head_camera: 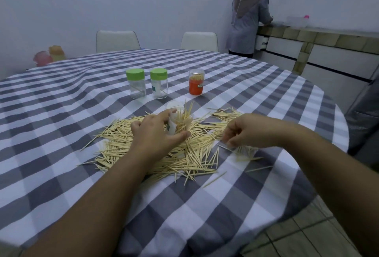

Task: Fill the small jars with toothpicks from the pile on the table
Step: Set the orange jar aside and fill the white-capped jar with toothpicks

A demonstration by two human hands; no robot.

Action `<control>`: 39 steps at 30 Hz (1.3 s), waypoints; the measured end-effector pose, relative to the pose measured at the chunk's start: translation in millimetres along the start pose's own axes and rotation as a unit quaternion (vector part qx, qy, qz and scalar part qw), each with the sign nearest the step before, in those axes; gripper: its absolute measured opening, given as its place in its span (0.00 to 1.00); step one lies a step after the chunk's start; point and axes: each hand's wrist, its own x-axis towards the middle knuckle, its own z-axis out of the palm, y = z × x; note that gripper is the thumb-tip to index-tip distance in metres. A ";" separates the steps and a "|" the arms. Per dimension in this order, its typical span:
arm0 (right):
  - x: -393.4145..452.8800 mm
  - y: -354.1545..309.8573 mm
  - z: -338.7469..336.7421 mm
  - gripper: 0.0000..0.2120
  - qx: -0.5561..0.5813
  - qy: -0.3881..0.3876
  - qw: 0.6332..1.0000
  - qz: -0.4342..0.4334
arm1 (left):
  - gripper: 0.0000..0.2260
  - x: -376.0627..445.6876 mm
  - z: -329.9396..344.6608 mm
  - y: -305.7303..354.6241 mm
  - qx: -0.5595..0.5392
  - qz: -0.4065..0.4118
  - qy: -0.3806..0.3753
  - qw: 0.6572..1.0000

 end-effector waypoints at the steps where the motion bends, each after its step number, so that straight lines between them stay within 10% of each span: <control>1: -5.0 2.1 -1.0 0.06 -0.037 -0.022 0.999 0.008 | 0.31 -0.1 0.0 0.4 -0.001 0.000 0.001 1.000; 10: -22.5 8.2 3.8 0.12 -0.236 -0.093 0.965 0.070 | 0.30 -1.6 0.9 1.0 -0.001 -0.010 0.011 1.000; 21: 9.8 27.1 16.2 0.06 -0.256 0.113 0.960 -0.021 | 0.31 0.8 2.5 -1.0 0.001 -0.006 0.010 1.000; 28: 32.5 23.9 26.3 0.32 -0.199 0.146 0.968 -0.040 | 0.31 2.2 4.3 -3.6 0.002 -0.003 0.007 1.000; 39: 57.4 14.6 37.2 0.16 -0.341 0.189 0.916 -0.093 | 0.30 2.2 3.7 -3.8 0.004 0.005 0.004 1.000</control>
